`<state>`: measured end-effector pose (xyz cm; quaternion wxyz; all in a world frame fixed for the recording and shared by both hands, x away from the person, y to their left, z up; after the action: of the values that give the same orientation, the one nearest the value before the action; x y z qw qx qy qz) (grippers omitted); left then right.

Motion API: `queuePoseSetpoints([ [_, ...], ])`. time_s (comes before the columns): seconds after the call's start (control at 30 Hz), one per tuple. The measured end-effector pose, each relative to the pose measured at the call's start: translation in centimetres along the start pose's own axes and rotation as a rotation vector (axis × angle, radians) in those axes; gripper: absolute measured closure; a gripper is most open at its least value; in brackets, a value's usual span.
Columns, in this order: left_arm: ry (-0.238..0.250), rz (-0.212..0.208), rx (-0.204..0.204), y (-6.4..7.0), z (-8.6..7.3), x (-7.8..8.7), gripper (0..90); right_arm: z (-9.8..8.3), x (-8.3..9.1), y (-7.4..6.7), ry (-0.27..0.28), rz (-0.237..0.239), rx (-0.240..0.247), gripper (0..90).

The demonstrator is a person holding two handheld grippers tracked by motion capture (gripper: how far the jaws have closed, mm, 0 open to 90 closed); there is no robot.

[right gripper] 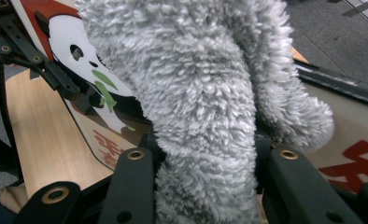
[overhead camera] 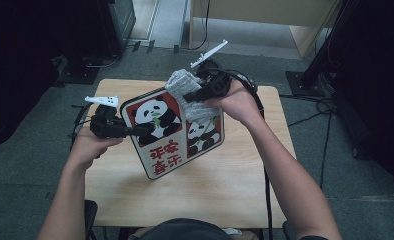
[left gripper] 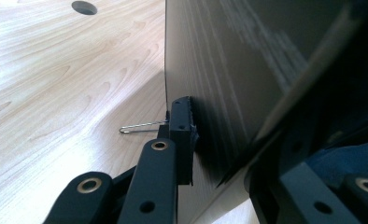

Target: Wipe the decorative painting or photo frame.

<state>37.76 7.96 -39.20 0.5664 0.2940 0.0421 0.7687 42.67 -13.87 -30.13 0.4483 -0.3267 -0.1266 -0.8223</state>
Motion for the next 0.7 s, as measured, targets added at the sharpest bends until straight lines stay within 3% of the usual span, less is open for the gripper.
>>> queuePoseSetpoints([
  [0.33, 0.002, -0.004, -0.001, 0.0, -0.1, 0.1, 77.0, -1.5, -1.2, -0.3, 0.022, 0.021, -0.007, 65.9],
  [0.7, 0.002, 0.0, 0.005, 0.0, -0.4, 0.4, 77.0, -3.9, -2.9, -0.9, -0.001, 0.015, -0.009, 65.9],
])
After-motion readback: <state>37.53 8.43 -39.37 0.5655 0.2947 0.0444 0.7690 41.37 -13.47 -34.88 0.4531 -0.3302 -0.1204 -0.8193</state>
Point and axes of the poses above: each handheld gripper's, and its own axes: x roughly backward along the jaws, z roughly out of its top, y roughly to its right, the point moved 7 cm from there along -x, roughly forward along the jaws, and after that the axes turned 8 degrees about y, right-handed, at the moved point
